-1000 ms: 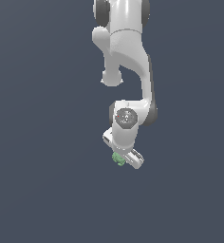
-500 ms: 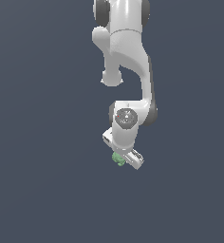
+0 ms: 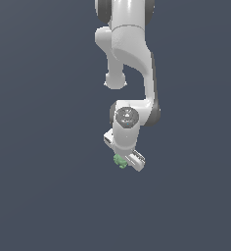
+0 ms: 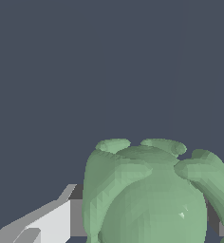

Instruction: Pick up the object and move it to a goal position.

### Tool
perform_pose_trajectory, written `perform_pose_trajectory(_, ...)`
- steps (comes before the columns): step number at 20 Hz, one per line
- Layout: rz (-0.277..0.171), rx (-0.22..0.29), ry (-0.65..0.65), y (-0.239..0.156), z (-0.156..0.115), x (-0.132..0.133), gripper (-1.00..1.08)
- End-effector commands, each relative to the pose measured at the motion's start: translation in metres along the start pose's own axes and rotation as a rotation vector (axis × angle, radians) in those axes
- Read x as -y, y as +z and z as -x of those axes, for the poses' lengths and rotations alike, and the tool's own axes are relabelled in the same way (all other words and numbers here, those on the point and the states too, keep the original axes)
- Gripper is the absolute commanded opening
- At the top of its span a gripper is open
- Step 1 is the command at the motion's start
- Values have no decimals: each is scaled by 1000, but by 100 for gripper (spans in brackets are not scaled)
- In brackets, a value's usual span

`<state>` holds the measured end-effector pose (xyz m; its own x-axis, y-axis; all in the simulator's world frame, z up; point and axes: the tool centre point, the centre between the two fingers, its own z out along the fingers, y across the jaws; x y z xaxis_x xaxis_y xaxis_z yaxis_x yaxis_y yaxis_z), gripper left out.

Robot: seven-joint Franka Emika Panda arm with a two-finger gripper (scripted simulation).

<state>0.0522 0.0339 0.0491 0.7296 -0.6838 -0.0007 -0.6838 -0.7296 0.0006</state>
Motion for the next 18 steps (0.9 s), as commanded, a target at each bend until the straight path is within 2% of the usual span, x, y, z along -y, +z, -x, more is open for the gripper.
perform_pose_trajectory(1, -1, -1, 0, -6, 0, -8, -100)
perform_pose_trajectory(8, -1, 0, 1, -32, 4, -46, -100)
perform_pose_trajectory(18, -3, 2, 1, -90, 10, -128, -100)
